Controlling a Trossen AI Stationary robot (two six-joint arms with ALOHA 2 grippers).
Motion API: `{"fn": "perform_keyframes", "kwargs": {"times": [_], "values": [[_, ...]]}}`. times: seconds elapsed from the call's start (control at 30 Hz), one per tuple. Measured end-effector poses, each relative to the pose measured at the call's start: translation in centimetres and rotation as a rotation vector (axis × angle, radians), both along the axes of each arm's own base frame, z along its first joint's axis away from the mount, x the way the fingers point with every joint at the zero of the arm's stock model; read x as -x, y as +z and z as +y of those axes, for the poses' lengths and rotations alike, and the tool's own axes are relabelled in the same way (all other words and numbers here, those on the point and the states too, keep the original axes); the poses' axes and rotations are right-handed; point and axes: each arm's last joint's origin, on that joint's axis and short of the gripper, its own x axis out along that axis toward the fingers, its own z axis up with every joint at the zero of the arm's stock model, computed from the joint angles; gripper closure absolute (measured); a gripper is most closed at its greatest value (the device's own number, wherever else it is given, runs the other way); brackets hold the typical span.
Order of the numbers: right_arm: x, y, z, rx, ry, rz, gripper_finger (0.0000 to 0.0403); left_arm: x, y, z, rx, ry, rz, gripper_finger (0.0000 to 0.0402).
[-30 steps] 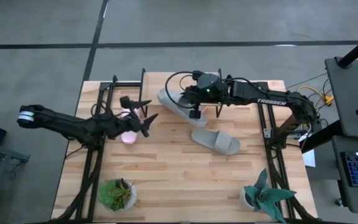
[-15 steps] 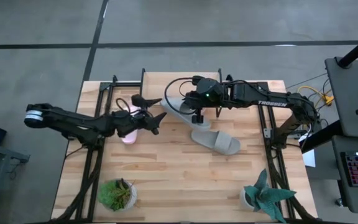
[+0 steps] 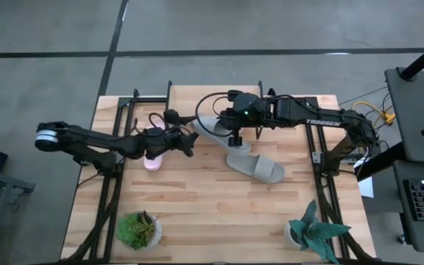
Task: Pick and place slides into the shelf
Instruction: Put the top gray slipper on the shelf
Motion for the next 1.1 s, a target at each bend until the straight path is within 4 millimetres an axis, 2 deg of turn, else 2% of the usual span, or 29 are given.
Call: {"fn": "perform_keyframes", "kwargs": {"times": [0.17,0.43,0.77,0.87,1.0,1.1], "values": [[0.0,0.0,0.0,0.000,0.000,0.002,0.0390,-0.4,-0.5,0.0,-0.022,-0.001,0.042,0.0220],[0.0,0.1,0.0,0.004,0.002,-0.005,0.0390,-0.5,-0.6,0.0,-0.095,-0.019,0.098,0.0376],[0.4,0.8,0.1,0.045,0.036,-0.016,0.0382,0.4,-0.3,0.2,-0.108,-0.019,0.075,0.0376],[1.0,1.1,0.1,0.062,0.018,-0.006,0.0360,1.0,-0.5,0.3,-0.109,0.004,0.089,0.0376],[2.0,2.1,0.0,0.176,-0.085,0.001,0.0321,1.7,0.0,0.4,-0.111,0.022,0.093,0.0377],[3.0,2.9,0.7,0.232,-0.135,0.000,0.0296,2.4,0.3,0.7,-0.105,0.021,0.092,0.0377]]}}
